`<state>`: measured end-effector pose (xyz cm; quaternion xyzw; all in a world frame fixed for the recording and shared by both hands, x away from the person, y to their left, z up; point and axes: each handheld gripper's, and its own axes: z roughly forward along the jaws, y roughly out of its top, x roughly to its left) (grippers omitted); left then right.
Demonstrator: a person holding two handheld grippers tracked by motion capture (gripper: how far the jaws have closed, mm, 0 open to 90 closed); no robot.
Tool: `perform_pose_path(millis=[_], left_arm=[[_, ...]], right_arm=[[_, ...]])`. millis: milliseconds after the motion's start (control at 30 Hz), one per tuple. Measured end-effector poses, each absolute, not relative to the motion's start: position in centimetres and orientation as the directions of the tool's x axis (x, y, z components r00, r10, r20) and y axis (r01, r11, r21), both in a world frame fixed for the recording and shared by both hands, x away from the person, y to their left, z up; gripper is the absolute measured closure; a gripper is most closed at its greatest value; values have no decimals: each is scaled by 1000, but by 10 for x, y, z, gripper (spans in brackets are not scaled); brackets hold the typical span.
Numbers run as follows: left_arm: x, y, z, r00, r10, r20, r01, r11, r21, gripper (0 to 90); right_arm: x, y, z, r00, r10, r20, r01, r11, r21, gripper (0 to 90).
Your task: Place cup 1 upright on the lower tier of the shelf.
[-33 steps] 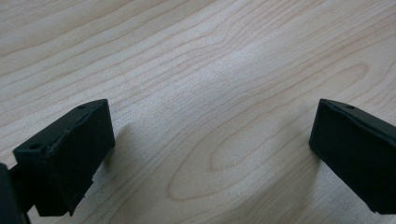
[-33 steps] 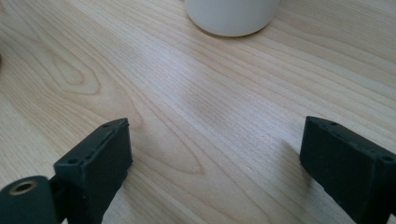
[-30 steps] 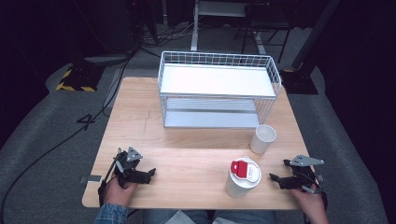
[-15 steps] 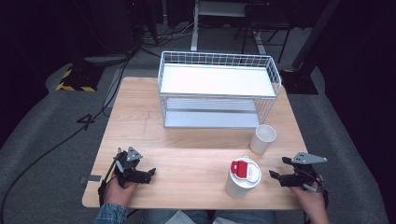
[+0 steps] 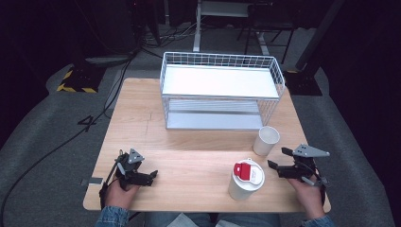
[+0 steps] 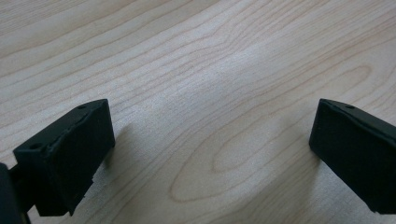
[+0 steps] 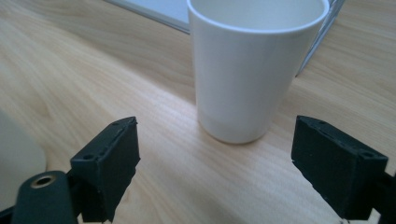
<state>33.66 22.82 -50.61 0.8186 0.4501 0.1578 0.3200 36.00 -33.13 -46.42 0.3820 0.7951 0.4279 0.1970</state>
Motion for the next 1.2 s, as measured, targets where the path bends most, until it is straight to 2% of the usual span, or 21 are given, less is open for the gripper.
perform_pose_path(millis=[267,500,733,1200], left_arm=[[337,228,-506,545,838,-30,636,-390,666,6],[337,228,-506,545,838,-29,636,-390,666,6],[337,228,-506,545,838,-29,636,-390,666,5],[337,228,-506,544,838,-30,637,-390,665,6]], right_arm=[[380,-321,-469,-595,804,-24,420,337,843,163],[394,-316,-476,-606,796,4,405,304,862,164],[407,-316,-485,-588,806,60,443,260,858,166],[418,-310,-499,-591,804,61,450,266,853,165]])
